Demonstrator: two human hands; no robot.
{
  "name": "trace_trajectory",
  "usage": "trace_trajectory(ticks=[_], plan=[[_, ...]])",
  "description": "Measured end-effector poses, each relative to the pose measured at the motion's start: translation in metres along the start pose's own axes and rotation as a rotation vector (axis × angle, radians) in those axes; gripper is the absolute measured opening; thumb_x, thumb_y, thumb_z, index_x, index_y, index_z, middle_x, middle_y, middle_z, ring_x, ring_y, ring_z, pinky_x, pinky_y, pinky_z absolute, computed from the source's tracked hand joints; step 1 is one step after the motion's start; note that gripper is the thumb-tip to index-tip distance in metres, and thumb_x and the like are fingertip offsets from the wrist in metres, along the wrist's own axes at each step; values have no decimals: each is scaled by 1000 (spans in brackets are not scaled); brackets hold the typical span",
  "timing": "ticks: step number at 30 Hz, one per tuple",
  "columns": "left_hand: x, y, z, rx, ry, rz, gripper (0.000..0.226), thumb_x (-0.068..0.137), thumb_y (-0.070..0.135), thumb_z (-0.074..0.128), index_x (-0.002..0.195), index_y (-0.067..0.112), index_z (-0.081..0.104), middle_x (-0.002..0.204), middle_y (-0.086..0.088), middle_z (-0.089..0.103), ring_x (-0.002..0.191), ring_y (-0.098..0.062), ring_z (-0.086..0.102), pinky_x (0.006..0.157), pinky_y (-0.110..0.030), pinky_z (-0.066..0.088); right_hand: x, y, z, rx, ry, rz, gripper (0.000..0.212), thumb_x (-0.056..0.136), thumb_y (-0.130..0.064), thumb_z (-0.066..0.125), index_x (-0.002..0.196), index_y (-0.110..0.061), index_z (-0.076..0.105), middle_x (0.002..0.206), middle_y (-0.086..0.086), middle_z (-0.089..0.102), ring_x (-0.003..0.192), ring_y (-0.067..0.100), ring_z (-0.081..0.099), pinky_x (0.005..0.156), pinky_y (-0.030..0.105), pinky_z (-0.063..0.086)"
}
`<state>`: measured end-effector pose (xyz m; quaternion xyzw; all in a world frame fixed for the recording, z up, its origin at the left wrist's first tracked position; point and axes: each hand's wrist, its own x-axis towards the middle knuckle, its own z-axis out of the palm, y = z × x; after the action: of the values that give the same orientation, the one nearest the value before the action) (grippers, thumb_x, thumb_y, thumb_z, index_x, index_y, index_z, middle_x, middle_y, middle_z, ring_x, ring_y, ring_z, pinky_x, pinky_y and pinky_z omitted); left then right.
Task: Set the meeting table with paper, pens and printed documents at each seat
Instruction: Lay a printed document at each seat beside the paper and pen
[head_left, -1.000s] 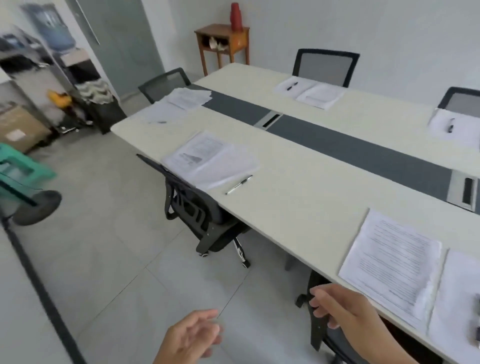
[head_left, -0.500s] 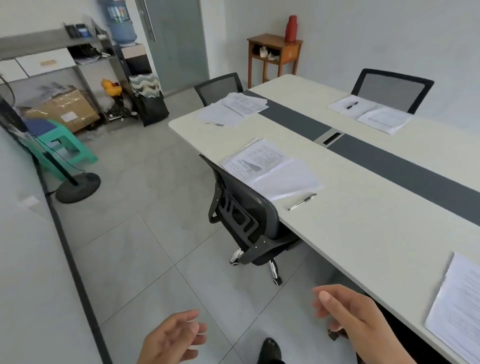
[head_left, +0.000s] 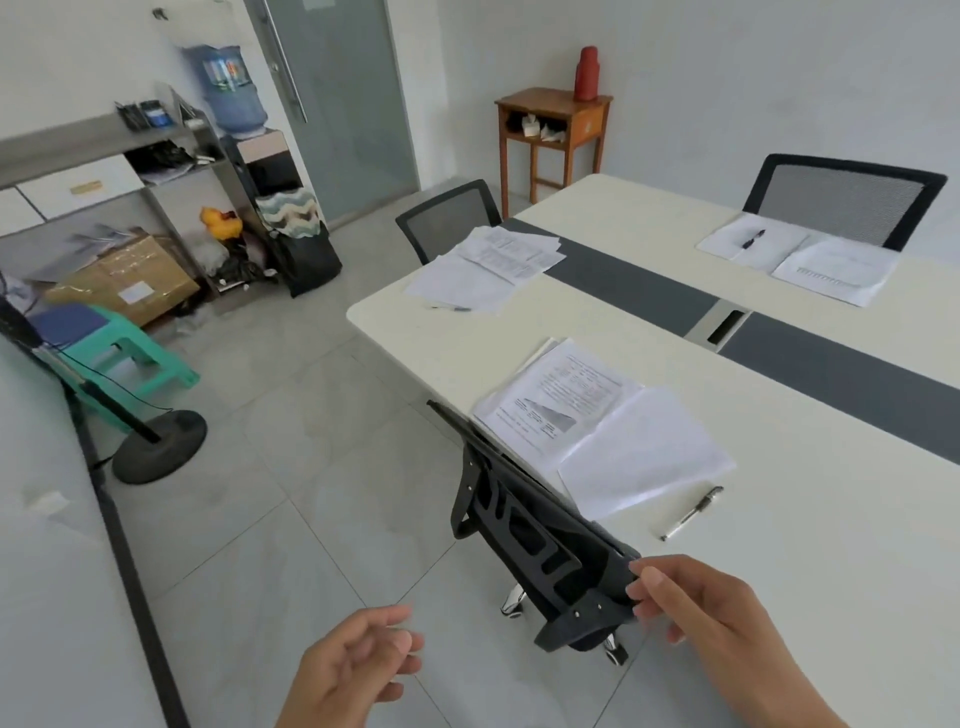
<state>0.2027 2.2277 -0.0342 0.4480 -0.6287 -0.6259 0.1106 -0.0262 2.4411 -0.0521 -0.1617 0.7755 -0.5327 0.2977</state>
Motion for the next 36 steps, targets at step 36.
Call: trace_trajectory(ticks=[36], plan=[[415,133,112,629,-760,130,16,85,30,68,101,32,67,93,3,72,90,-2,67,83,-26,53,271,17,51,-403,470,471,35,93,-49,54,125,-34,58,124,-18,60,116,2,55,94,26,48]])
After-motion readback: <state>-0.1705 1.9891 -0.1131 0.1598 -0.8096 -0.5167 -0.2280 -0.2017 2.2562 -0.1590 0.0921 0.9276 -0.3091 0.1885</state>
